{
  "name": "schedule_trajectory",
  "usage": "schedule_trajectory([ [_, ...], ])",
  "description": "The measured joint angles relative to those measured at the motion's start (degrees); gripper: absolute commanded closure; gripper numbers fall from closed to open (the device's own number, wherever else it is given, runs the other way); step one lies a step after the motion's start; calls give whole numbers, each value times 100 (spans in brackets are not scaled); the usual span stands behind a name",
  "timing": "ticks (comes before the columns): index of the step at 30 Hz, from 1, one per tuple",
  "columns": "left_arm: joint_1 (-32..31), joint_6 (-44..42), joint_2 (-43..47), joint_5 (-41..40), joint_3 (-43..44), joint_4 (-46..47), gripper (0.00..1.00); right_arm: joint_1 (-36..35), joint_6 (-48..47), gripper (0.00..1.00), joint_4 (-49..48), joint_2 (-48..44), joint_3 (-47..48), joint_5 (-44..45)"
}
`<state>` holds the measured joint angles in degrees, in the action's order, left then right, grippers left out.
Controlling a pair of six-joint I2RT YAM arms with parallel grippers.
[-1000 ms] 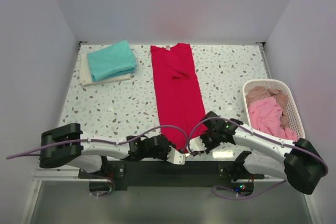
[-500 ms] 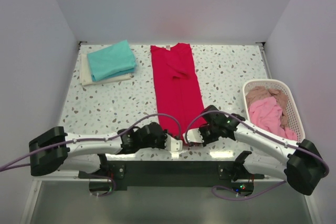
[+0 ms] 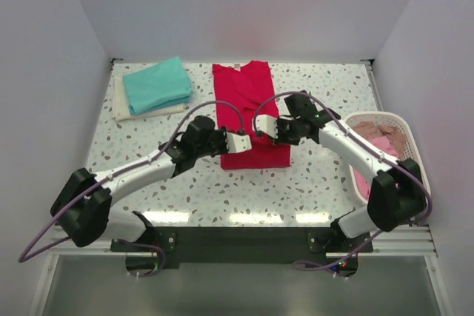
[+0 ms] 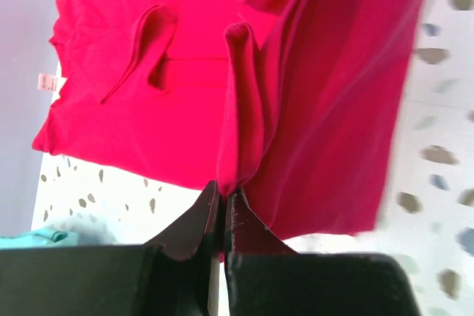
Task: Fold and stack the t-shirts
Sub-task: Fold the tshirt
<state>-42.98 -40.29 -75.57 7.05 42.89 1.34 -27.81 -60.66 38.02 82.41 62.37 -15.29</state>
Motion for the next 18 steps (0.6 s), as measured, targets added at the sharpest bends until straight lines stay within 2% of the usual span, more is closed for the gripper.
schedule_trajectory([
  [5, 695, -164, -918, 439, 769, 76, 100, 201, 164, 100, -114, 1003, 955, 129],
  [15, 1628, -232, -2398, 1106, 1878, 118, 100, 485, 435, 100, -297, 2883, 2870, 345],
  [16, 1694, -227, -2540, 1145, 1993, 136, 97, 505, 461, 98, -299, 3056, 3038, 374],
  [18, 1810, -199, -2817, 1200, 2240, 153, 67, 527, 573, 80, -326, 3412, 3401, 433],
])
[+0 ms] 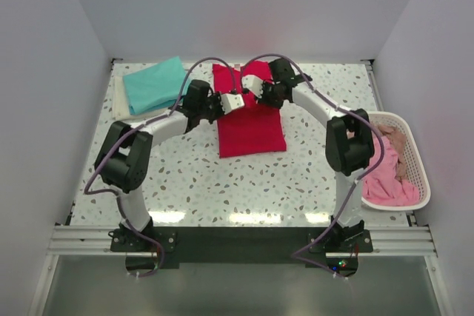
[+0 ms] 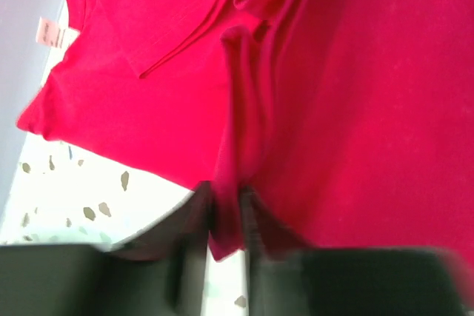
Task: Fold and stack the t-shirts
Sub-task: Fold the tshirt
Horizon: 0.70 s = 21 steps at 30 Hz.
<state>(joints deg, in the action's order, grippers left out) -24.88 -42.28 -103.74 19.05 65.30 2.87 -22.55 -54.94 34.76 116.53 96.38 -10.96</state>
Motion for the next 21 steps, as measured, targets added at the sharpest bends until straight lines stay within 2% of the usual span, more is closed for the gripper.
schedule_trajectory([
  [1, 57, 96, -190, 13, 168, 22, 39, 7, 74, 61, -96, 192, 162, 81],
  [2, 92, 164, -343, 4, 289, 59, 31, 9, 232, 54, -214, 304, 219, 168],
  [4, 131, 463, -586, -68, 522, 92, 27, 11, 533, 41, -610, 494, 240, 496],
  [5, 149, 616, -693, -125, 640, 98, 24, 11, 769, 40, -791, 562, 240, 748],
  [8, 173, 1084, -780, -490, 861, 98, 21, 37, 1427, 41, -1305, 658, 236, 1368],
  [12, 184, 1362, -286, -785, 732, 131, 21, 192, 2085, 41, -1611, 459, 52, 1397],
  [14, 190, 1335, 317, -684, 330, 197, 21, 337, 2133, 38, -1397, 168, -190, 916],
  [16, 195, 1217, 1202, -393, -271, 190, 21, 474, 1845, 32, -925, -238, -470, 22],
  [18, 153, 951, 2109, -42, -914, 271, 21, 584, 1224, 26, -382, -713, -804, -846],
  [21, -160, 431, 3051, 304, -1744, 448, 20, 535, 225, 23, 92, -1458, -1613, -1731],
])
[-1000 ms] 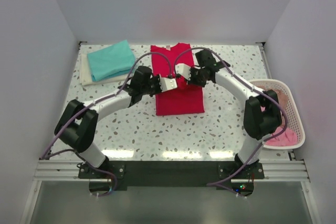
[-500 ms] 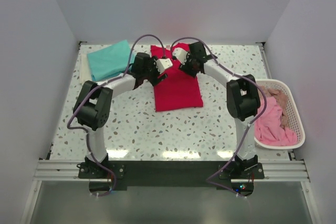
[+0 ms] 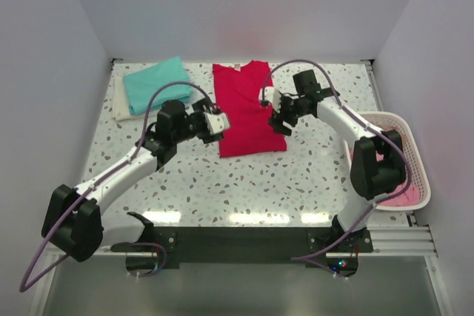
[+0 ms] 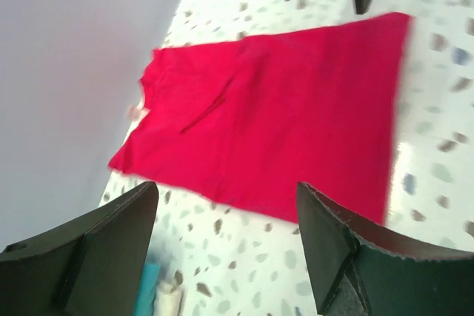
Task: Fold and stack the t-shirts
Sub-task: Fold the tshirt
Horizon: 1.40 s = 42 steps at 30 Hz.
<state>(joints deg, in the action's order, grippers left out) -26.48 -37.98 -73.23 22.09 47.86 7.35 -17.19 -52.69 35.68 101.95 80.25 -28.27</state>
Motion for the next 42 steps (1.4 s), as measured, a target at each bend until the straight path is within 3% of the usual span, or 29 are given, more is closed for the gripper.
schedule_trajectory([
  [3, -573, -496, 214, 238, -603, -31, 21, -219, -568, 22, -2, -540, -960, -264],
  [8, -894, -942, -507, 219, -935, -232, 21, -621, -796, 23, -437, -546, -1873, -26],
  [20, -925, -1261, -1869, -214, -743, -39, 30, -723, -686, 29, -1386, -146, -2000, 686],
  [23, -922, -1283, -2022, -271, -621, 7, 36, -741, -660, 41, -1443, -63, -2000, 765],
  [24, -925, -1281, -2072, -286, -605, 52, 40, -748, -651, 49, -1451, -61, -1998, 780],
  [27, -925, -1279, -2210, -393, -529, 136, 56, -756, -625, 65, -1462, -2, -1969, 798],
  [28, -925, -1279, -2258, -426, -518, 184, 66, -756, -616, 70, -1469, 11, -1958, 809],
  [30, -929, -1296, -2293, -492, -516, 208, 74, -756, -608, 83, -1438, 59, -1919, 811],
  [32, -931, -1268, -2321, -544, -516, 203, 85, -756, -616, 90, -1425, 83, -1888, 809],
  [33, -931, -1272, -2326, -564, -516, 203, 93, -756, -621, 100, -1399, 85, -1873, 807],
  [35, -931, -1261, -2326, -573, -518, 203, 100, -756, -649, 100, -1305, 85, -1840, 787],
  [42, -1384, -1043, -1576, -474, -940, -164, 100, -807, -1169, 100, -323, -387, -2068, 400],
])
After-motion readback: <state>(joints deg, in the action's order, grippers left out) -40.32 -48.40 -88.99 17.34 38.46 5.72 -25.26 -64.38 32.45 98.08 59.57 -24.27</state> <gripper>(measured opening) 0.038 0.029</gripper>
